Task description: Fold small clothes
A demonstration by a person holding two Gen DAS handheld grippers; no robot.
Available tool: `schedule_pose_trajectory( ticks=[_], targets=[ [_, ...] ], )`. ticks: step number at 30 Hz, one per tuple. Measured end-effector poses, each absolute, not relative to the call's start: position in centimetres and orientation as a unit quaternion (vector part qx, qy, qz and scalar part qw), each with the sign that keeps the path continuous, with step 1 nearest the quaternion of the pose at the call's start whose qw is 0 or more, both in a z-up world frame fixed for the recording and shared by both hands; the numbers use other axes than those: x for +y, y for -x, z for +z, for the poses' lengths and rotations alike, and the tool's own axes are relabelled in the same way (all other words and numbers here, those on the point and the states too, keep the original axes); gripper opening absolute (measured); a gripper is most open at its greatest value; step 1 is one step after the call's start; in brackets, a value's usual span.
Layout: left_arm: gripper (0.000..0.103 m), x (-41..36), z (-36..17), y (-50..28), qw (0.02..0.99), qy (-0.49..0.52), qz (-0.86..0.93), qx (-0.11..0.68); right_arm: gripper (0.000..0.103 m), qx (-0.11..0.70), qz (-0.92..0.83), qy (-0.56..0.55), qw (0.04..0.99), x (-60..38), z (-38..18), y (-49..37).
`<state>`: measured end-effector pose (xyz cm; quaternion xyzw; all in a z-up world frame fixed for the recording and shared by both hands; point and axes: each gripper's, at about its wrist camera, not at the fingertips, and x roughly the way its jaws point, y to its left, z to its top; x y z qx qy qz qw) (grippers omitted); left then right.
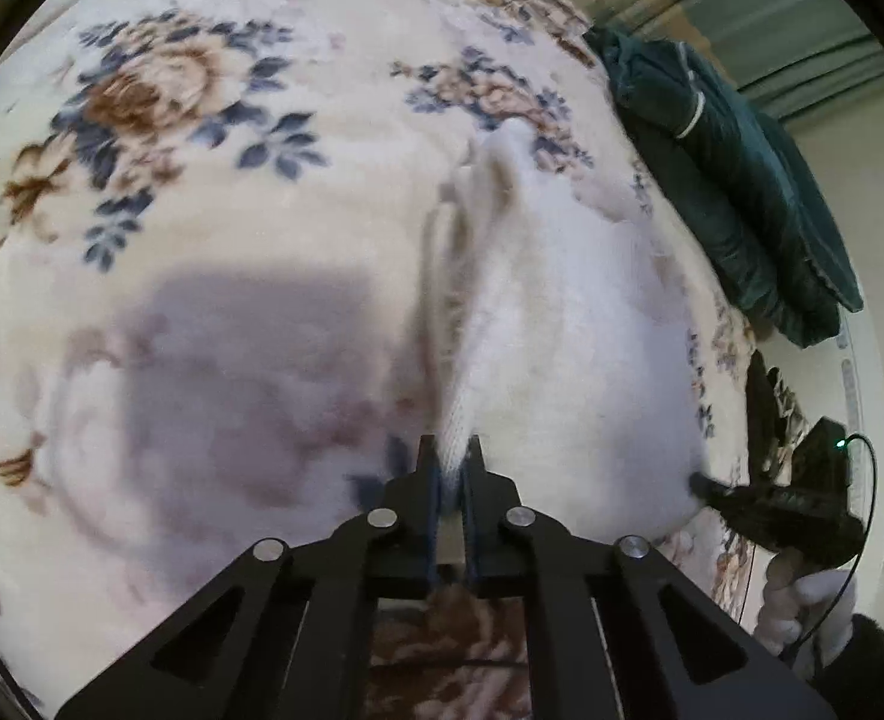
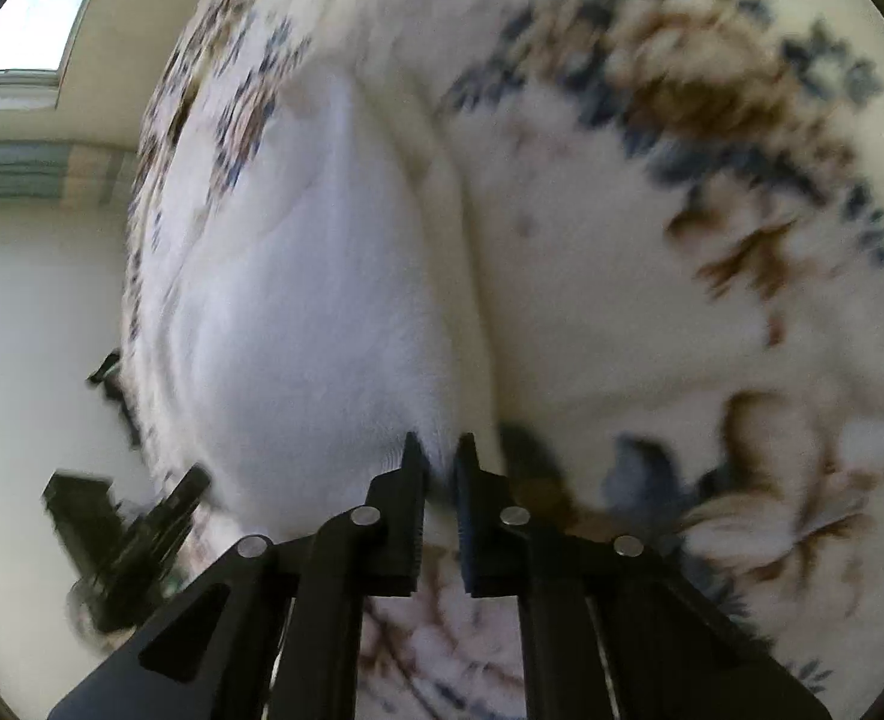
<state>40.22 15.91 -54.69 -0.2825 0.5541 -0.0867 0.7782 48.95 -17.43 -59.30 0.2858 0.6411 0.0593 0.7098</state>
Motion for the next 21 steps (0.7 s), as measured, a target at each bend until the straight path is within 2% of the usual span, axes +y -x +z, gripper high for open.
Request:
schedule_pose_trajectory(
  ticks=[3,6,7,8,9,10,11,14,20,21],
  targets=[
    [0.005,16.2,-55.5,-40.0,0.764,0.3,-0.091,0.564,0.007,0.657,0.052,-0.266,0.703,-16.8,-59.9,-48.9],
    [0.008,16.3,-54.5,-39.6,0.758,0.314,-0.1,0.562,0.01,0.678,0.06,-0.265,0.683,-16.4,-60.4,-49.3],
    [0.012,16.5,-54.0,-39.6,0.76,0.318,-0.097,0.559,0.01,0.681,0.071,-0.274,0.675,-16.5,-60.3,-49.5],
    [0.018,16.7,-53.6,-39.5,0.762,0.32,-0.091,0.556,0.013,0.683,0.079,-0.28,0.67,-16.7,-60.0,-49.8],
    [0.037,16.9,-53.2,-39.8,0.762,0.325,-0.092,0.553,0.019,0.683,0.081,-0.281,0.669,-16.8,-59.5,-49.9],
    [0.056,17.2,-52.9,-40.3,0.764,0.334,-0.097,0.544,0.02,0.678,0.088,-0.285,0.672,-17.1,-58.9,-50.3],
    [0.061,17.4,-52.6,-40.9,0.768,0.336,-0.095,0.537,0.02,0.67,0.094,-0.287,0.678,-17.2,-58.2,-51.1],
    [0.063,17.7,-52.4,-44.4,0.779,0.336,-0.094,0.521,0.027,0.651,0.096,-0.28,0.699,-17.9,-57.2,-53.9],
    [0.063,15.1,-52.8,-54.5,0.798,0.26,-0.115,0.531,0.028,0.624,0.087,-0.277,0.725,-17.9,-57.3,-62.3],
    [0.063,14.6,-53.0,-55.6,0.799,0.245,-0.118,0.536,0.033,0.624,0.09,-0.268,0.729,-17.5,-57.4,-63.7]
  ],
)
